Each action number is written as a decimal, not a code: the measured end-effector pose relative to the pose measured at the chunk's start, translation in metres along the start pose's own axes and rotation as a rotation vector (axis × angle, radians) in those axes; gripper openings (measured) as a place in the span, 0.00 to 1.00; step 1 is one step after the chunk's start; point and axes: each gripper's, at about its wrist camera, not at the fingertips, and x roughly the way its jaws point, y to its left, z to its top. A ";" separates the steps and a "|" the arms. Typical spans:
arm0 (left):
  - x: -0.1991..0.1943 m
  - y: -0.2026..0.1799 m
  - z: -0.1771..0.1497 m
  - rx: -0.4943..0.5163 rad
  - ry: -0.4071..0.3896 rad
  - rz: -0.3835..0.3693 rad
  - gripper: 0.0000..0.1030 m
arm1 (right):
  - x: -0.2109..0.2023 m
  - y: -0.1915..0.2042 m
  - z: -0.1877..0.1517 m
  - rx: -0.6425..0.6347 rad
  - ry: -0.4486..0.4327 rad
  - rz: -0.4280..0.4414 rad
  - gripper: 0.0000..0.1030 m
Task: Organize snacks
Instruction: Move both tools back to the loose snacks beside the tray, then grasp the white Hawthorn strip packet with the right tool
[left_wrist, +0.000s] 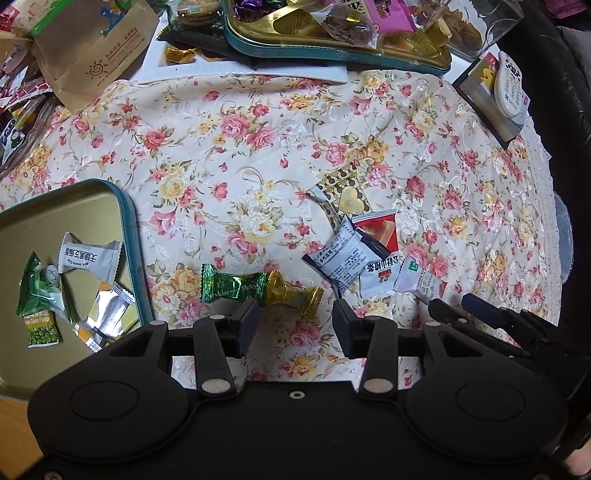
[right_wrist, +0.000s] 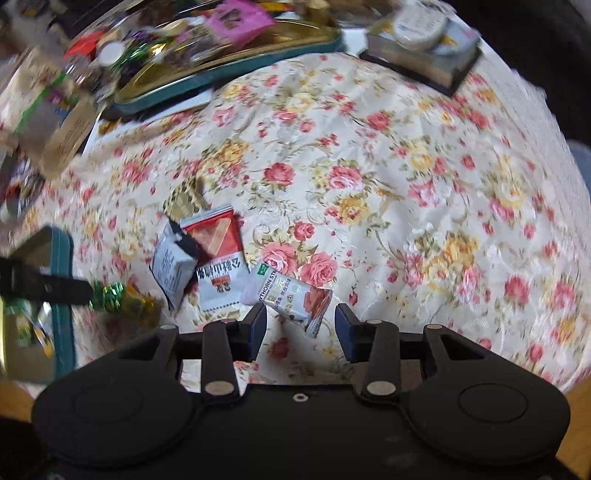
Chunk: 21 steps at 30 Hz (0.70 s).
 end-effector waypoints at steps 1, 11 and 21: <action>-0.001 0.001 0.000 -0.001 0.000 -0.002 0.50 | 0.001 0.004 -0.002 -0.051 -0.012 -0.015 0.44; -0.009 0.007 0.000 -0.019 -0.008 -0.033 0.50 | 0.023 0.010 0.004 -0.092 -0.031 0.004 0.48; -0.010 0.010 0.001 -0.036 -0.010 -0.036 0.50 | 0.027 0.015 0.000 -0.179 0.001 0.032 0.52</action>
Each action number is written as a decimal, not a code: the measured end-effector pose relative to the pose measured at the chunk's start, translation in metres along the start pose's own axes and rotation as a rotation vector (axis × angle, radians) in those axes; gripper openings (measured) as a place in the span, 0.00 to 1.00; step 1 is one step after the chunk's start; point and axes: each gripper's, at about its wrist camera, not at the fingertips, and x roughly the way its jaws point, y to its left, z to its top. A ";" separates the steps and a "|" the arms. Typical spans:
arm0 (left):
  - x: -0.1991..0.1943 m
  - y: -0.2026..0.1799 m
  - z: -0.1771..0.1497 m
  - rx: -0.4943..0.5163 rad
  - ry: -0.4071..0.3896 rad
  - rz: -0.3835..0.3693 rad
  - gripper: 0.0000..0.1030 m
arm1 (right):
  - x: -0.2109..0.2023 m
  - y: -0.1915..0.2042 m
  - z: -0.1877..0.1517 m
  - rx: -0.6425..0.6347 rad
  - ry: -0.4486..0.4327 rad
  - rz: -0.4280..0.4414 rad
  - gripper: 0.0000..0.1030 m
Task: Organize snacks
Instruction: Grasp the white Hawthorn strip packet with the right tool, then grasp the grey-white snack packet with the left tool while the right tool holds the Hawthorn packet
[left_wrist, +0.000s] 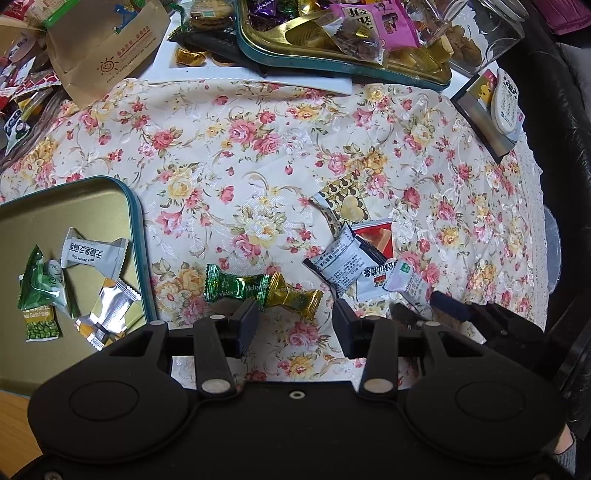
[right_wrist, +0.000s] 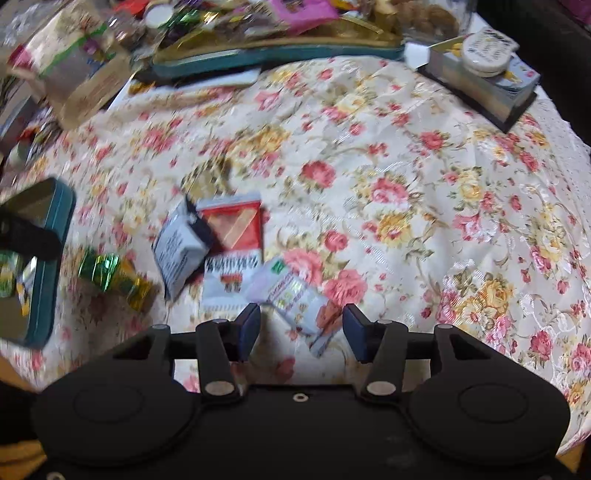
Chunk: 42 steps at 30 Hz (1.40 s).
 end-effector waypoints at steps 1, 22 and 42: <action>0.000 0.000 0.000 0.000 0.001 0.001 0.50 | 0.001 0.002 -0.002 -0.023 0.012 0.004 0.52; 0.002 -0.005 0.003 -0.009 0.000 -0.017 0.50 | 0.012 0.012 0.003 -0.095 -0.142 -0.056 0.48; 0.045 -0.065 0.004 0.176 -0.067 0.070 0.49 | -0.063 -0.047 0.012 0.413 -0.138 0.074 0.21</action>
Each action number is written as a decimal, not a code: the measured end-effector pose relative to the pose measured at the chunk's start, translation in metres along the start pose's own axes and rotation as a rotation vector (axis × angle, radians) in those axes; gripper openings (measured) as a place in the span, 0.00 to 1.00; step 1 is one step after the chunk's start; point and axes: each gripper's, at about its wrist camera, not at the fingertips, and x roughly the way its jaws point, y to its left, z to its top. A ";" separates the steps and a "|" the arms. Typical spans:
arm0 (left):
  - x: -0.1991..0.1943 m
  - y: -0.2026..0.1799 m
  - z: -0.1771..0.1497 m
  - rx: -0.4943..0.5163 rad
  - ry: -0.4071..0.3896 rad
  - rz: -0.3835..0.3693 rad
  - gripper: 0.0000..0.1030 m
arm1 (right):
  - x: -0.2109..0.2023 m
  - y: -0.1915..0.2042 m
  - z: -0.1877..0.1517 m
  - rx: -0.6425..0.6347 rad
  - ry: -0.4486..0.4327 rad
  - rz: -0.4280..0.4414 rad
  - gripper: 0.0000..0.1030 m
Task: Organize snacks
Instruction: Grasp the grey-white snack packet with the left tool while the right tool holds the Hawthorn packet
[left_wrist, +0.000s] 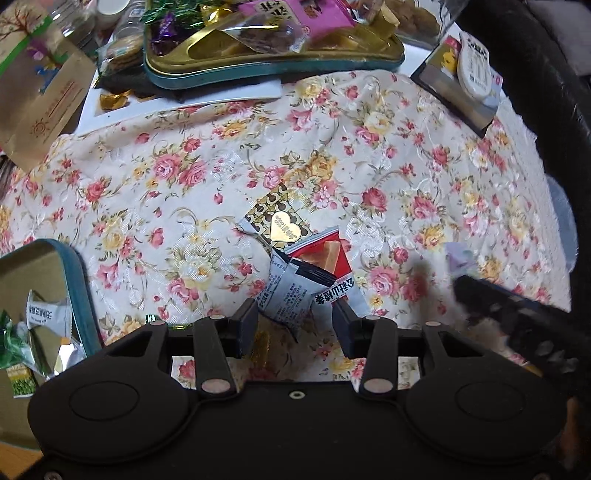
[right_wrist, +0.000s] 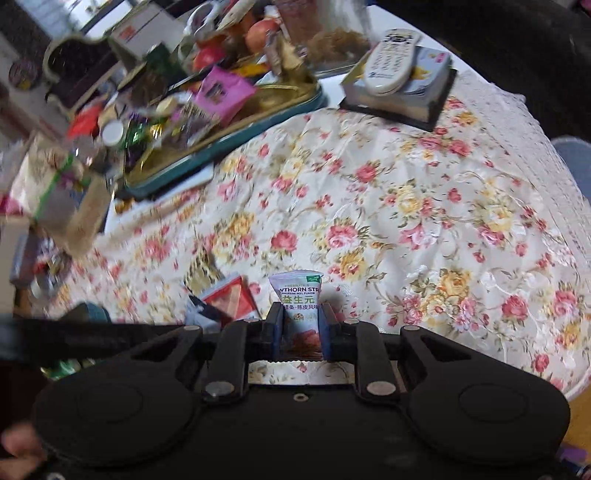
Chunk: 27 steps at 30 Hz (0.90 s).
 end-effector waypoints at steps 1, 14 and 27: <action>0.003 -0.001 0.000 0.005 0.002 0.005 0.49 | -0.003 -0.003 0.001 0.016 -0.005 0.004 0.21; 0.029 -0.017 0.003 0.025 0.014 0.064 0.49 | -0.014 -0.010 0.006 0.026 -0.030 0.001 0.21; 0.033 -0.025 0.001 0.067 0.016 0.108 0.50 | -0.015 -0.011 0.005 0.029 -0.031 0.000 0.21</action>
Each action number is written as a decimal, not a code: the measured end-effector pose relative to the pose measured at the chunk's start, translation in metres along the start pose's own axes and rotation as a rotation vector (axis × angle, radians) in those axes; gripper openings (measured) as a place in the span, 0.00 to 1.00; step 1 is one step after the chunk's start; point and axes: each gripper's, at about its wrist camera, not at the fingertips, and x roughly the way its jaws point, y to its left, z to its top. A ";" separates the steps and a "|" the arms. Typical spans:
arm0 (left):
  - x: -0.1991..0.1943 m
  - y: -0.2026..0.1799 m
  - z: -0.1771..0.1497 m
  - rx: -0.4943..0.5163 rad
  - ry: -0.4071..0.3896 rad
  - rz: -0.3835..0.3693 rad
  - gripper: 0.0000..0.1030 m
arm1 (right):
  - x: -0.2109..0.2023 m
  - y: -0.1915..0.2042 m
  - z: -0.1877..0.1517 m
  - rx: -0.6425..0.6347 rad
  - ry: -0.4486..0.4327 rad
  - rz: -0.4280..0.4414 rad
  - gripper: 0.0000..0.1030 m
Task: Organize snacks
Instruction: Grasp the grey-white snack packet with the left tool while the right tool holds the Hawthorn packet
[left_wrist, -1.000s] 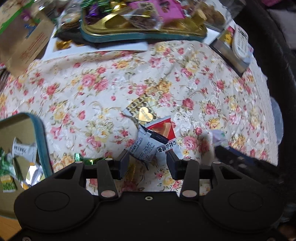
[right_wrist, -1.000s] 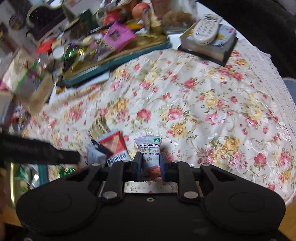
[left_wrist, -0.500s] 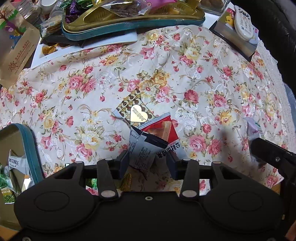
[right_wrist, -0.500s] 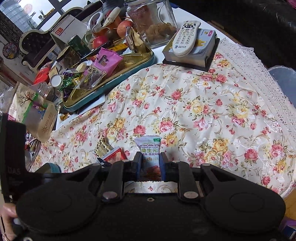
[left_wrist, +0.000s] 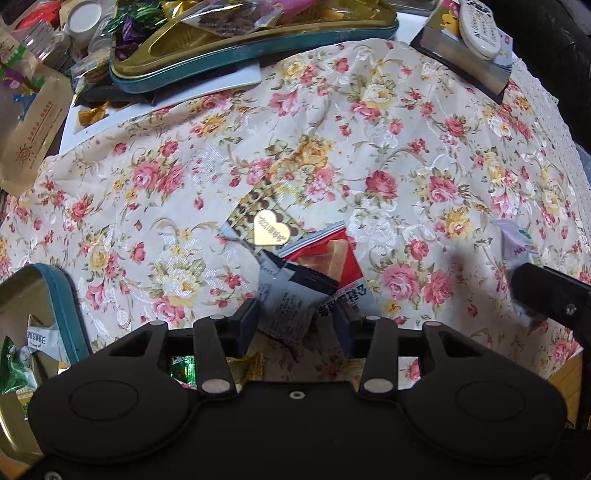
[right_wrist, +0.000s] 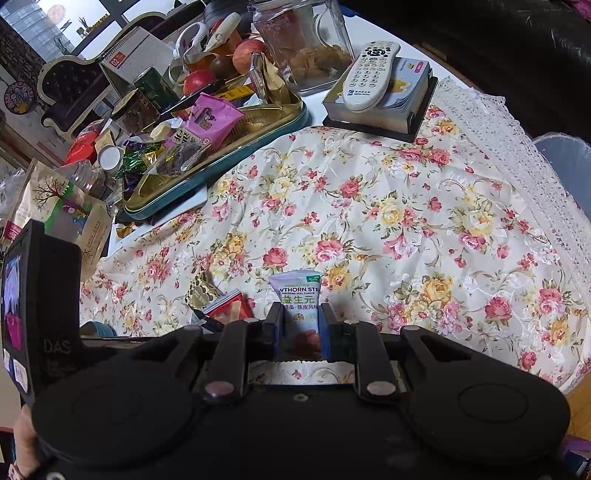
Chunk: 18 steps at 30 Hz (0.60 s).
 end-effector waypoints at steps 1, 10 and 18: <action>0.001 0.003 0.000 -0.011 0.009 0.002 0.50 | 0.000 0.000 0.000 0.000 -0.001 0.000 0.21; 0.014 0.009 0.003 -0.029 0.040 0.030 0.50 | -0.002 0.001 0.000 -0.006 -0.008 0.008 0.21; 0.024 0.001 0.013 -0.042 0.030 0.029 0.50 | -0.003 -0.001 0.000 -0.002 -0.009 0.012 0.21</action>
